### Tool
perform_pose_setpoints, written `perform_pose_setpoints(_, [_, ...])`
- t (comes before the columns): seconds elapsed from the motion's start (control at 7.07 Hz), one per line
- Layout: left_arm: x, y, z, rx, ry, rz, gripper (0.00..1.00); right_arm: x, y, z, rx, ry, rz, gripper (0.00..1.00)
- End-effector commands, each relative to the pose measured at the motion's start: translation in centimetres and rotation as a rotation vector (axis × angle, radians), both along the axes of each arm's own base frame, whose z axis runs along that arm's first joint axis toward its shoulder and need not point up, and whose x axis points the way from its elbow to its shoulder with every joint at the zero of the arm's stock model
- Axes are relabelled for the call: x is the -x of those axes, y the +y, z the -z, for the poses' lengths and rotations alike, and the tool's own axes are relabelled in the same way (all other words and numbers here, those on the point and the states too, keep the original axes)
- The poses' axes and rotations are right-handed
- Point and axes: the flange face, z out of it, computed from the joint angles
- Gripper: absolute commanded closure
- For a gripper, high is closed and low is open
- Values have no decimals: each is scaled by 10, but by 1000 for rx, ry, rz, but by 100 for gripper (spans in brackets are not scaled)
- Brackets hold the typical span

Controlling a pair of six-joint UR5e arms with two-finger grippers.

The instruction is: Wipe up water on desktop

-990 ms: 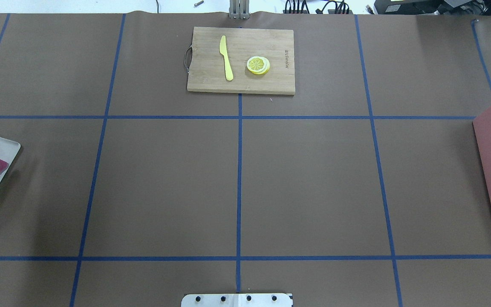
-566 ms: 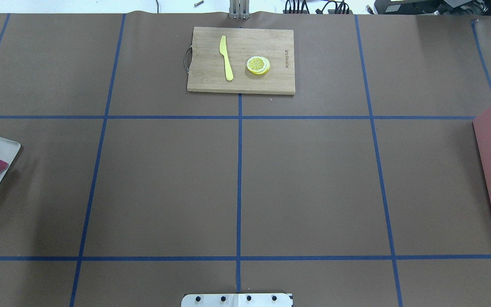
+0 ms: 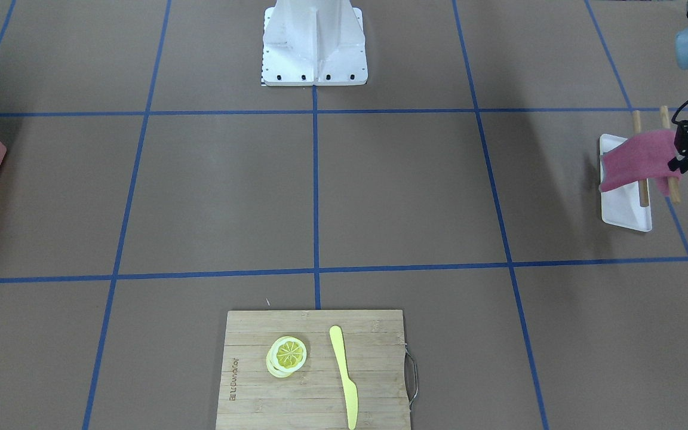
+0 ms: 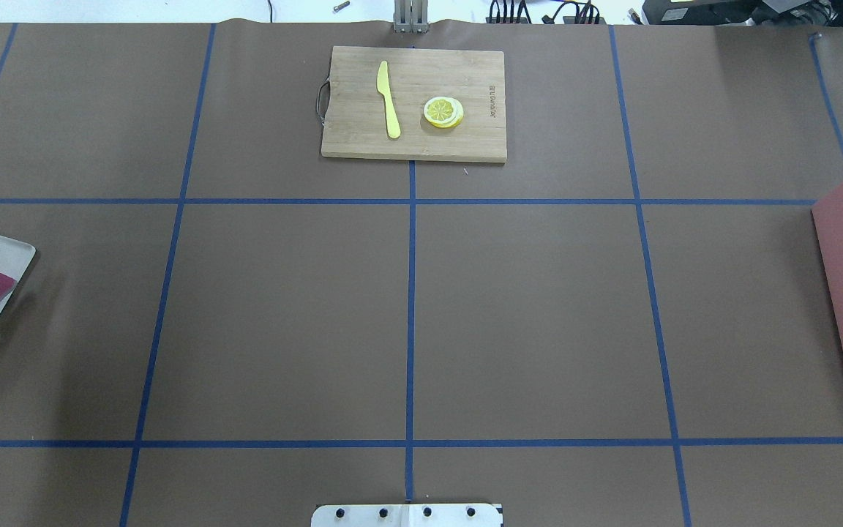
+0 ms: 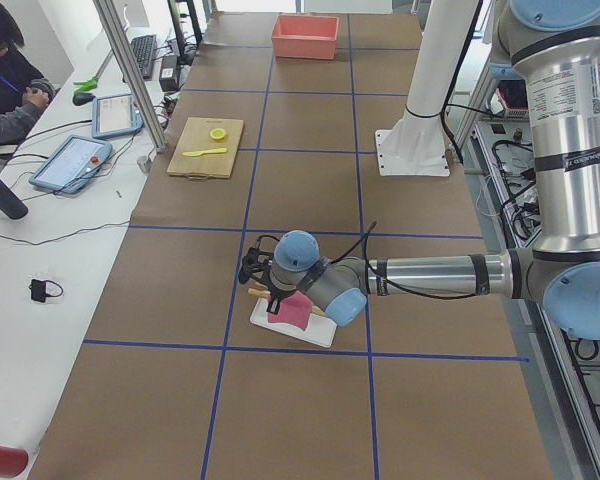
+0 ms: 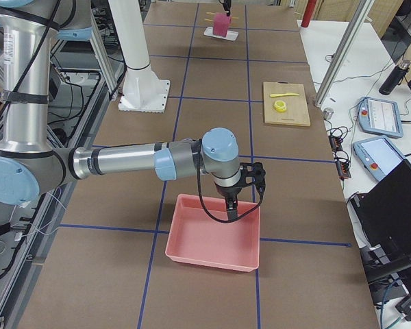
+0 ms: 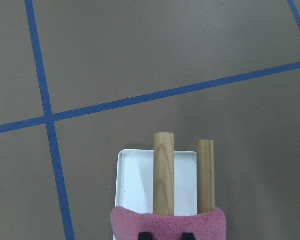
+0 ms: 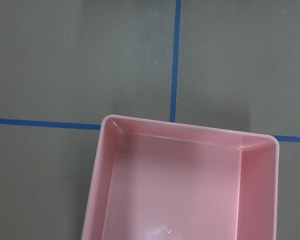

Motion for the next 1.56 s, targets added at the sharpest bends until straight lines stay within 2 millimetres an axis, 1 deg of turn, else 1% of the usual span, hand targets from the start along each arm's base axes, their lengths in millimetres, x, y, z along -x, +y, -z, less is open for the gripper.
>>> perform_pose_setpoints(0.0, [0,0,2,-5,2,1,100,0,0,0,-1,-1,0,0])
perform_pose_setpoints(0.14, [3,-1,8,-14,8,6,100,0,0,1,-2,-1,0,0])
perform_pose_setpoints(0.28, [1,4,20,-5,75,-41,100,0,0,2,-5,-3,1,0])
perform_pose_setpoints(0.42, [38,-4,33,-5,130,14,100,0,-1,10,-39,-3,1,0])
perform_pose_setpoints(0.57, [53,-15,51,-13,161,51,100,1,-3,15,-96,-9,3,0])
perform_pose_setpoints(0.71, [51,-34,84,85,223,148,100,2,-5,21,-130,-13,6,0])
perform_pose_setpoints(0.85, [48,-52,117,151,281,217,100,11,-8,29,-166,-33,23,0])
perform_pose_setpoints(0.99, [44,-67,139,175,298,274,100,32,-15,40,-174,-63,24,0])
perform_pose_setpoints(1.13, [18,-85,166,195,316,296,100,69,-19,57,-253,-97,47,0])
perform_pose_setpoints(1.27, [-24,-99,193,223,334,303,100,106,-23,81,-248,-182,-3,0])
perform_pose_setpoints(1.41, [-75,-107,228,264,369,329,100,158,-28,110,-259,-244,-50,0])
